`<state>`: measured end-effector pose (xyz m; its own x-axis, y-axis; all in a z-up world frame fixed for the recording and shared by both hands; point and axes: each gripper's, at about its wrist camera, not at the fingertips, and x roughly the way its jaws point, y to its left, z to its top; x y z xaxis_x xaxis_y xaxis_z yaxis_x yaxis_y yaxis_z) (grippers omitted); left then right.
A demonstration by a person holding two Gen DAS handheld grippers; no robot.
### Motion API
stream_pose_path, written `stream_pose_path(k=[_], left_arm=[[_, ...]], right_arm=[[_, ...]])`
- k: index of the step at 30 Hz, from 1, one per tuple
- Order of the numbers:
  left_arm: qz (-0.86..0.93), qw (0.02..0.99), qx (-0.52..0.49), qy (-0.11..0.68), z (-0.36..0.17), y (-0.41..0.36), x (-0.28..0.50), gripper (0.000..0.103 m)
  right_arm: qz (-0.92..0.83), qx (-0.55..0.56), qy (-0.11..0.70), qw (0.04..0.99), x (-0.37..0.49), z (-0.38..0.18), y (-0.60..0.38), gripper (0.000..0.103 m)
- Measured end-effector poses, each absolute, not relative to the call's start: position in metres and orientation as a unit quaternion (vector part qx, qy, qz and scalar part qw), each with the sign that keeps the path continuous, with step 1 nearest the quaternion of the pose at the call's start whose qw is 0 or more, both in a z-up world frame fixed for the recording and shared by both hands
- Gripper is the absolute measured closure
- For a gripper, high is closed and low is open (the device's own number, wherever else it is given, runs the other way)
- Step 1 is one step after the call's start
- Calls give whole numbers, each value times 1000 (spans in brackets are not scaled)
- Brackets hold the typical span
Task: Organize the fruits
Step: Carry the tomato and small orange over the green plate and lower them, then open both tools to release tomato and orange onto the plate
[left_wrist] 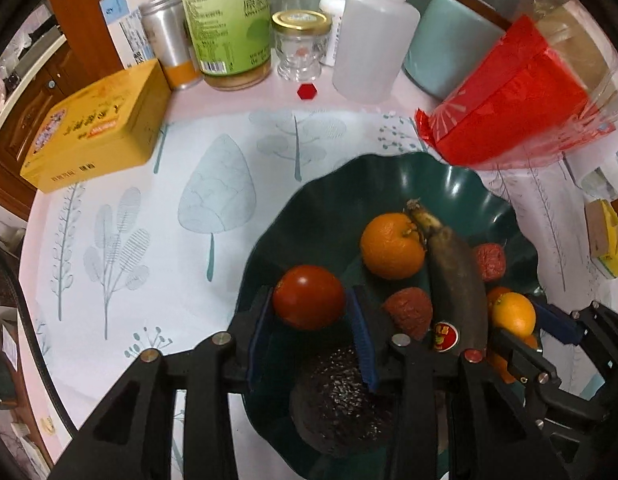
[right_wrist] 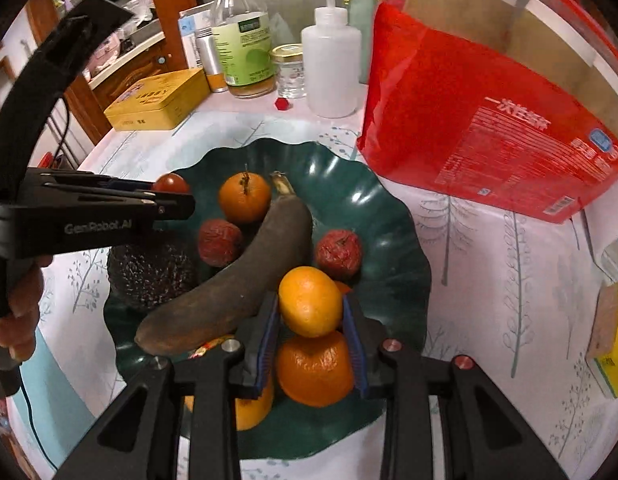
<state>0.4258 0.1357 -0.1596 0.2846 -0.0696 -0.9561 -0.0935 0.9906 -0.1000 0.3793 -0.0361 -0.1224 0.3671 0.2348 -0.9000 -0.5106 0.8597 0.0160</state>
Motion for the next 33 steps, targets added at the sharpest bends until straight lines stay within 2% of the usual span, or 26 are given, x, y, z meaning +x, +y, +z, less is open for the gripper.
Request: stream_pose_path(k=[1,2,4,6,11,18,23,33], left_arm=[[8,799,-66,597,-161,136,426,48],[8,802,-64,595,-160,135,425,46],[5,807,-57,588,-156,133,423,33],[7,813,-51,580,-151,131,420,28],[7,817,-50,575,-139,130,414,26],[11,824,-50,565,-120,127,400,15],[13,827,-44,560,-104,123,385,15],[10,844,-41,534,-38,111,332,14]], right_arm=[[231,-134,512,817,379,-122,-36,69],[234,-132,507,819,378,-121,-36,67],[239,-128,498,824,377,-118,-34,62],[242,-127,488,829,374,-112,-33,58],[247,-130,476,834,369,-104,-30,57],[245,-124,476,835,358,-96,-35,57],[235,-112,482,837,351,-88,-45,57],[208,-103,474,849,320,-43,-64,57]])
